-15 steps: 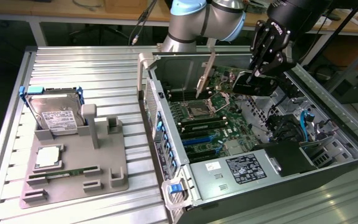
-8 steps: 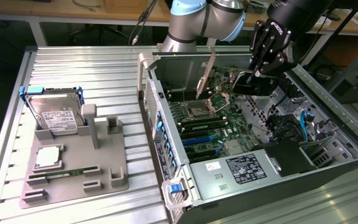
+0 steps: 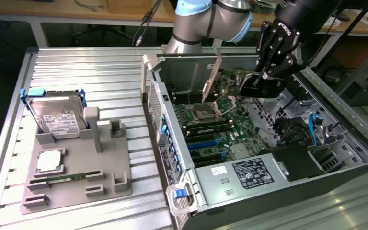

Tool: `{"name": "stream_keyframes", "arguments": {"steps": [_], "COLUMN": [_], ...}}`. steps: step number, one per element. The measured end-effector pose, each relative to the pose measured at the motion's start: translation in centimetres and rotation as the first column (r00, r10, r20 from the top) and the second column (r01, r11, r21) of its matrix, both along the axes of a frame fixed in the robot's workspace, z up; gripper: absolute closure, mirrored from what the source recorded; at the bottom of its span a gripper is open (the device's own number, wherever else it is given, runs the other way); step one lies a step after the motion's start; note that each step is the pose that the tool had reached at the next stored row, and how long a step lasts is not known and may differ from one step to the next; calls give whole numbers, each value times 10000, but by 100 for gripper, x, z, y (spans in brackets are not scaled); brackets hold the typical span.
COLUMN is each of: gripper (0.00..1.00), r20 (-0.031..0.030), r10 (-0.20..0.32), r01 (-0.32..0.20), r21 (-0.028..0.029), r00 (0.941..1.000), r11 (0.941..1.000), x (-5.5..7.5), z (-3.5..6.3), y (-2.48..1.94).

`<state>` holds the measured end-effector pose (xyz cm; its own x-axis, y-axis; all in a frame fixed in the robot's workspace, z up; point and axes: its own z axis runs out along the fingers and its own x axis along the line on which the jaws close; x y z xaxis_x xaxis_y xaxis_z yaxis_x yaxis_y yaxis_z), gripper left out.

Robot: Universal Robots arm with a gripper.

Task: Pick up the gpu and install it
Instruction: 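Insert the gpu into the slot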

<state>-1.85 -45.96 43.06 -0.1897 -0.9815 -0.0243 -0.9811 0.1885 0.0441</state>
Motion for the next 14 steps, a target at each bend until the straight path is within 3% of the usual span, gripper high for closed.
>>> {"name": "stream_keyframes", "arguments": {"steps": [14], "gripper": [73], "r20": [0], "r10": [474], "r01": [-474], "r21": [0], "r00": [9989], "r11": [9989], "x": [0], "z": [0], "y": [0]}}
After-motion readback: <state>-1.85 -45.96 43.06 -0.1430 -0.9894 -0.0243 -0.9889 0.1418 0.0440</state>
